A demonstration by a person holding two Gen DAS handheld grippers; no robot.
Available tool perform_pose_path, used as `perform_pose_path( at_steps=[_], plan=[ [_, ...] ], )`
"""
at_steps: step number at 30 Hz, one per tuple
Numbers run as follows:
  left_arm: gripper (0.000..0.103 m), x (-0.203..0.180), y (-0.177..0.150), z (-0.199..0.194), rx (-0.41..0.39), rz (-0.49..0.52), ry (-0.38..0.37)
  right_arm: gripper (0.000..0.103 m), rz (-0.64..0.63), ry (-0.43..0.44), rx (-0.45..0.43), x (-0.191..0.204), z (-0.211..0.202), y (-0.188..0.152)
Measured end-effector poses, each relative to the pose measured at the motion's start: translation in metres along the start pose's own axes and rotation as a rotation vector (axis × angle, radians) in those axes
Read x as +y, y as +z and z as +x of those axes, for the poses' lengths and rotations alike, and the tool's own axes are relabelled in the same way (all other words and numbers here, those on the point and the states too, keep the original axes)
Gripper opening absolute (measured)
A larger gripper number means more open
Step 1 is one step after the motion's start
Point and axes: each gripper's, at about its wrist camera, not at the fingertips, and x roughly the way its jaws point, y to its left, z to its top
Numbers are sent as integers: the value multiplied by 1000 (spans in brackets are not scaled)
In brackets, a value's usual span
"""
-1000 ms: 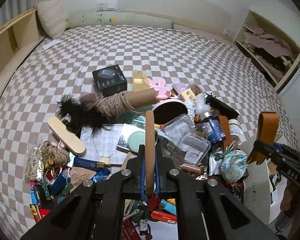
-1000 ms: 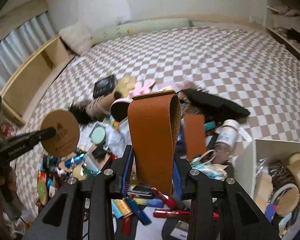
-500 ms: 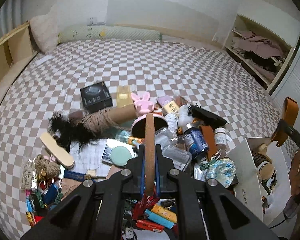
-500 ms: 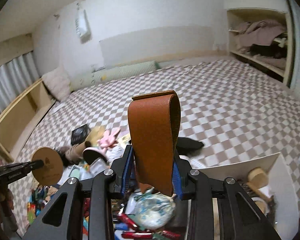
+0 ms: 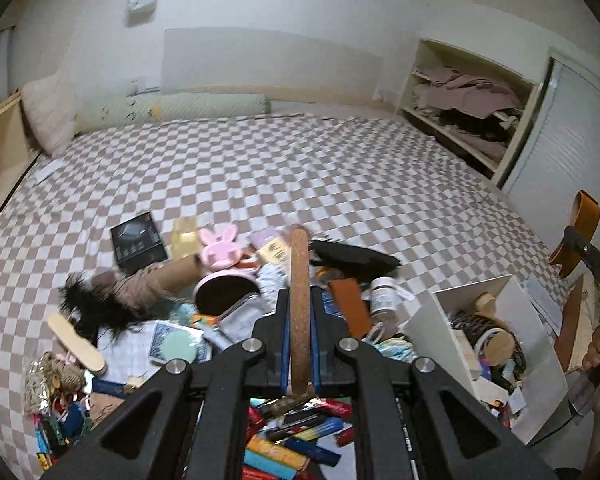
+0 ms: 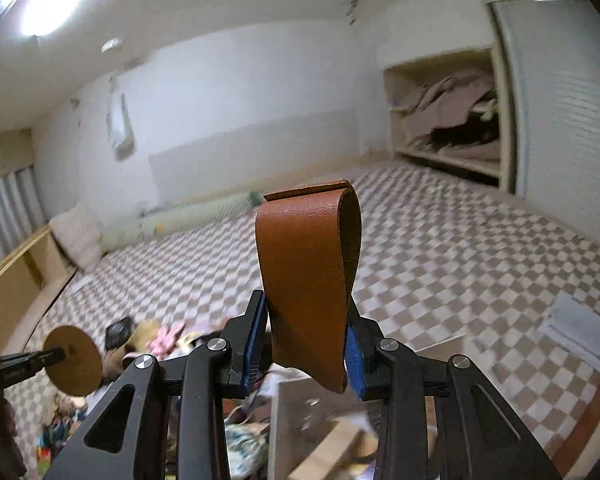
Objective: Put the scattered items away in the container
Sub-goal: 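Lift the coaster and leather strap out of the pile and carry them over the white box, then open the right tool to drop the leather strap into the box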
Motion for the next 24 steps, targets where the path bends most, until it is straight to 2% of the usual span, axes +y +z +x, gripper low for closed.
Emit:
perform_pose_path(
  at_steps=[4,11,24],
  plan=[
    [8,-22,3,-2,-25,28,-51,36,21,-46,-1,-20,-1,0],
    [8,-67,5,-5,-52,98,-132,36,47,-131,93,-56,5,-8],
    [8,-154,-9,2,-16,232,-275,36,-60,-278,263,-92,29,-37]
  ],
)
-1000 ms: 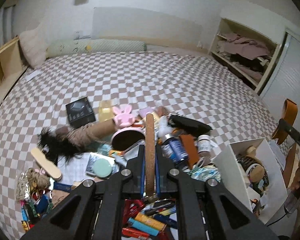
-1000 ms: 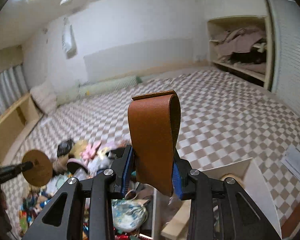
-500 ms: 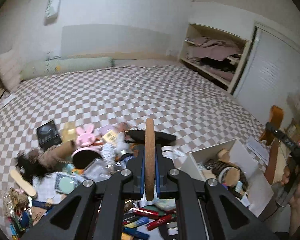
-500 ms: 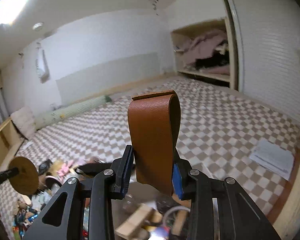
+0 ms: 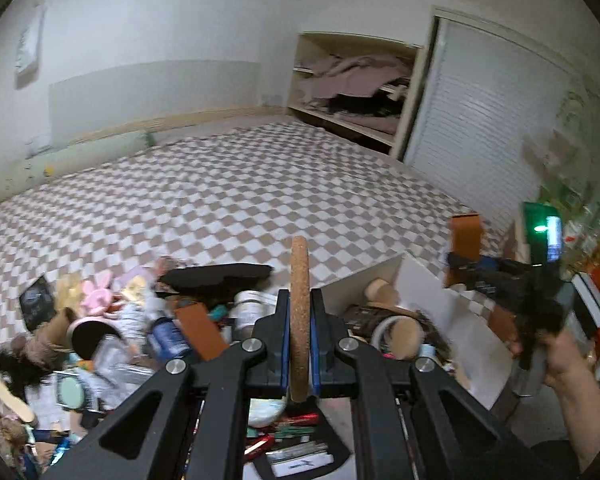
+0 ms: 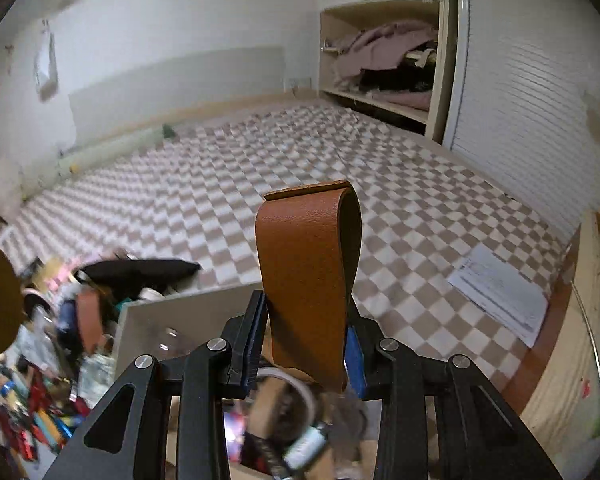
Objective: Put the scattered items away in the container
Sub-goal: 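Open the right tool to drop the leather strap into the box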
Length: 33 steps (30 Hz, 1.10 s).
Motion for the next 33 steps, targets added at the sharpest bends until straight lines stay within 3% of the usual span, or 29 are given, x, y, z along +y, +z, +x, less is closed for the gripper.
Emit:
perform_pose_path(
  at_steps=[17,18,19,21,29,33],
  plan=[
    [8,-64,-2,58,70,62,-121,38,-161,-90,201,20,67,-12],
    [8,-67,-2,61,73,63,-125,48,-163,-98,208,19,70,-14],
    [8,-69,-2,63,75,65,-128,72,-159,-106,206,17,71,-15],
    [8,-71,-2,68,81,65,-135,94,-148,-120,192,13,70,-15],
    [8,-77,-4,92,111,61,-141,94,15,-16,205,-16,60,-15],
    [8,-79,-6,105,122,59,-127,94,27,-4,208,-22,57,-18]
  ],
)
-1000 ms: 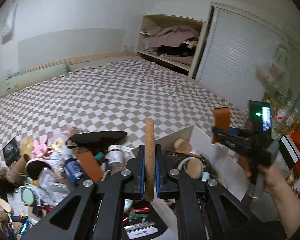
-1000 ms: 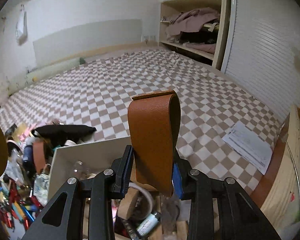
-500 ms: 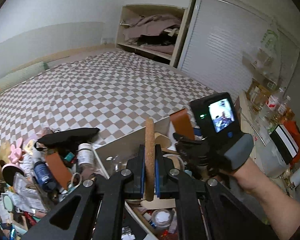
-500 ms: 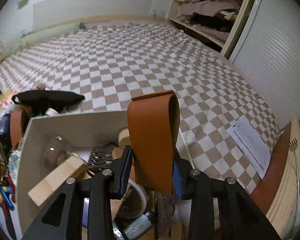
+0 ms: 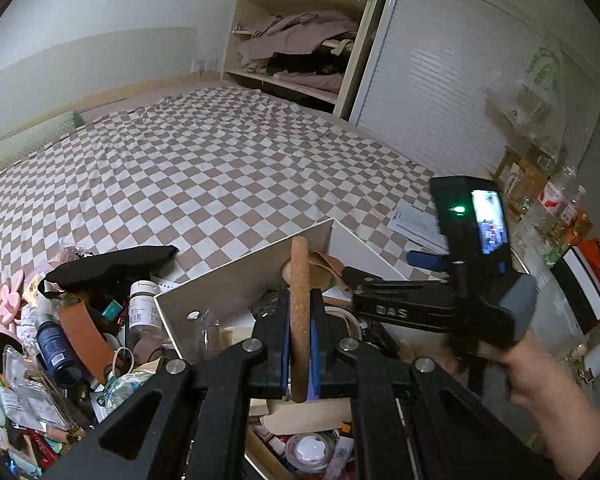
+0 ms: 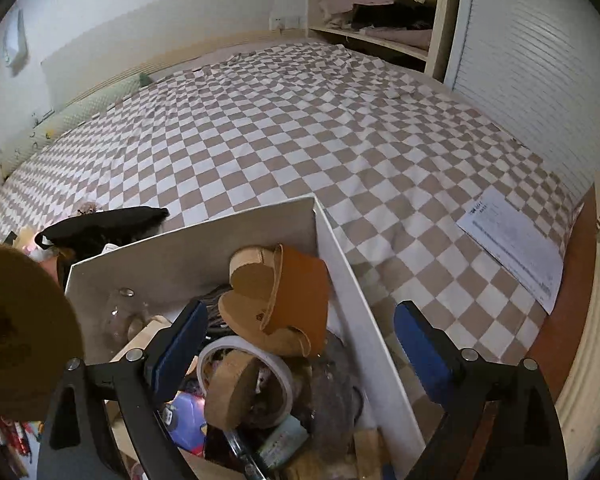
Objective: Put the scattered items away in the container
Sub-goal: 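Open the right tool to drop the leather strap into the box, then open the left tool to drop the cork coaster into the box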
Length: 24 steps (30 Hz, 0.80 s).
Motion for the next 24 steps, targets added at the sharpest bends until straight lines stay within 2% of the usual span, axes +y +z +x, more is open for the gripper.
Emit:
perform_pose_path(
  at_steps=[10,17,20,22,24],
  plan=[
    [8,4,0,35,19,-17,87,94,-137,-34,-1,13,1,-9],
    [8,3,-4,68,80,-11,159,94,-173,-21,-5,15,0,-9],
    [9,6,-7,80,105,-36,146,94,-176,-26,0,14,2,-9],
    [20,8,-8,84,114,-61,125,94,-175,-35,4,11,3,-9],
    [63,9,-8,84,103,-81,106,94,-164,-38,8,7,4,-9]
  ],
)
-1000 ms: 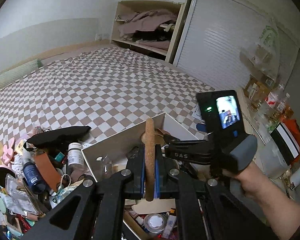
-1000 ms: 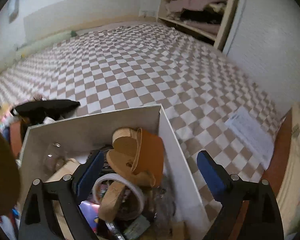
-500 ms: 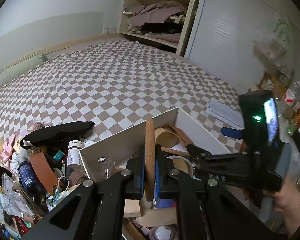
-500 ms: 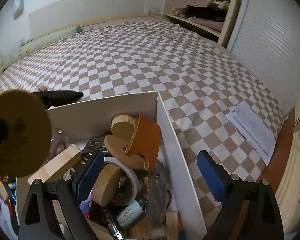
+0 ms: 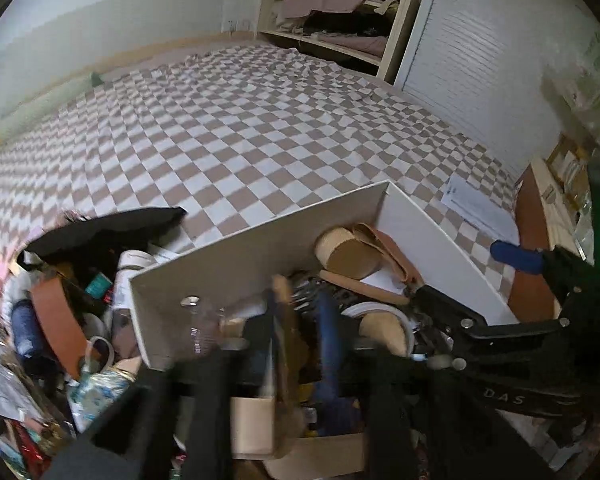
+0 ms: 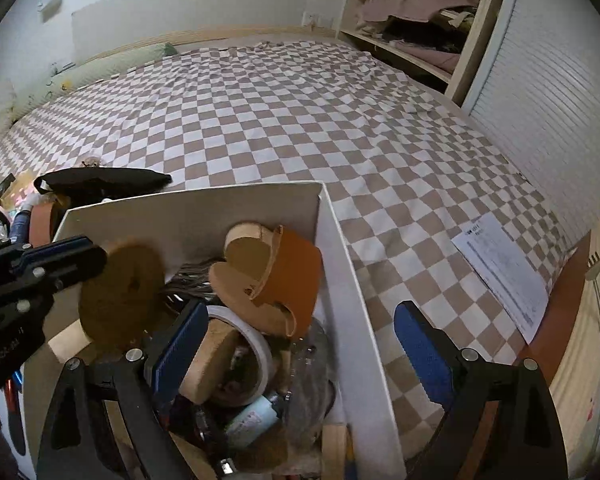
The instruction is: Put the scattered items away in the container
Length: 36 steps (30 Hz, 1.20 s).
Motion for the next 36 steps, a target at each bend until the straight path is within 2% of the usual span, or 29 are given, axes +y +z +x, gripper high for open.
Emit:
perform_pose_path(
  at_steps=[1,4,6,9,11,24,36],
  plan=[
    [67,0,0,-1,-10,-4,-6,94,7,0,2,-2,1,0],
    [69,-1,1,-6,-20,0,-7,94,26,4,2,-4,0,-1],
    [86,-2,2,-9,-26,-4,-13,94,39,9,-1,-6,-1,-1],
    [97,2,2,-15,-40,-23,-26,103,48,13,-12,-5,-4,-1],
    [100,4,3,-18,-41,-35,-33,103,44,9,-27,-3,-8,-1],
    [102,25,-6,-43,-42,-31,14,103,41,12,-39,9,-24,0],
    [103,27,-10,-77,-119,-32,38,103,100,31,-53,10,-50,-1]
  ],
)
